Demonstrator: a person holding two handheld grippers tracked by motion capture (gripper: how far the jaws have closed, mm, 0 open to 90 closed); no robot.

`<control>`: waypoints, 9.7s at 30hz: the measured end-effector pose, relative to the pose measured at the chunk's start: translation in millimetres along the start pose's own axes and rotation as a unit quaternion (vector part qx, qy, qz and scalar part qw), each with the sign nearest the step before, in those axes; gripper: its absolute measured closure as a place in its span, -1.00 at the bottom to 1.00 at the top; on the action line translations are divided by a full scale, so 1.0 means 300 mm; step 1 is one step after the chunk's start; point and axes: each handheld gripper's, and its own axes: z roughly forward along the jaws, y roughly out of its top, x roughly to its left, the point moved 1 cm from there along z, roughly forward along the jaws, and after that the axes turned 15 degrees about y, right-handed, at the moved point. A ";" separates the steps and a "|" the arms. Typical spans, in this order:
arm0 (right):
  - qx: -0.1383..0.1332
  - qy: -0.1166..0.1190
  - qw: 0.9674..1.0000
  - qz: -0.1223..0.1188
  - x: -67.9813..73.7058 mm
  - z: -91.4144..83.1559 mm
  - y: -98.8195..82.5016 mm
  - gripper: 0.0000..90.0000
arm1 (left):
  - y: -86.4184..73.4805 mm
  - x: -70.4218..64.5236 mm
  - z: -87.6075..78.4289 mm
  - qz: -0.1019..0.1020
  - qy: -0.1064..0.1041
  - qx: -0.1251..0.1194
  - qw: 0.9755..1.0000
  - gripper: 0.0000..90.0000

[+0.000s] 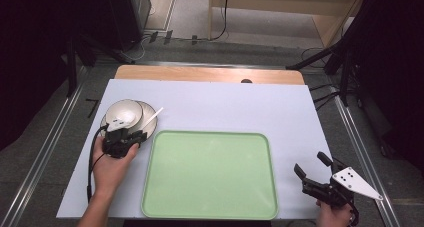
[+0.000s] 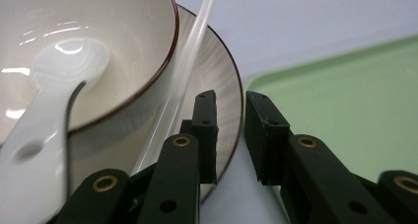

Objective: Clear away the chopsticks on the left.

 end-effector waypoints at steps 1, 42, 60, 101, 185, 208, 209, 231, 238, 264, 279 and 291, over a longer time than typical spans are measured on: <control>0.000 0.000 1.000 0.000 0.000 0.000 0.000 -0.71 | -0.008 0.009 -0.014 0.002 -0.002 -0.002 1.000 0.67; 0.021 0.003 1.000 -0.015 0.011 0.020 -0.005 -0.71 | -0.063 0.112 -0.007 0.021 -0.008 0.023 0.999 0.79; 0.026 0.006 1.000 -0.014 0.012 0.025 -0.007 -0.71 | -0.058 0.075 -0.027 0.058 -0.014 -0.006 0.998 0.90; 0.024 0.010 1.000 -0.012 0.003 0.021 -0.010 -0.71 | -0.245 -0.262 -0.103 0.007 -0.082 0.040 0.996 0.85; 0.033 0.011 0.999 -0.010 0.005 0.036 -0.017 -0.71 | -0.060 0.099 -0.053 0.019 0.050 -0.002 0.999 0.36; 0.034 0.009 0.999 -0.008 0.005 0.036 -0.020 -0.71 | -0.047 0.088 -0.005 0.054 0.025 0.024 0.998 0.89; 0.033 0.009 0.999 -0.008 0.005 0.036 -0.020 -0.71 | -0.047 0.088 -0.005 0.054 0.025 0.024 0.998 0.89; 0.028 0.008 1.000 -0.008 0.002 0.026 -0.018 -0.71 | -0.090 -0.095 -0.148 0.014 -0.043 0.021 0.999 0.89; 0.028 0.008 1.000 -0.009 0.002 0.027 -0.016 -0.71 | -0.145 -0.230 -0.132 0.023 -0.071 0.037 0.996 0.89; 0.025 0.007 1.000 -0.010 -0.001 0.020 -0.011 -0.71 | -0.166 -0.382 -0.085 0.025 -0.099 0.060 0.993 0.60; 0.025 0.019 1.000 -0.002 -0.009 0.025 -0.020 -0.71 | 0.028 -0.553 0.104 0.084 -0.101 0.033 0.991 1.00; 0.032 0.028 0.999 0.001 -0.006 0.038 -0.025 -0.71 | 0.014 -0.480 0.145 0.058 -0.072 0.056 0.994 1.00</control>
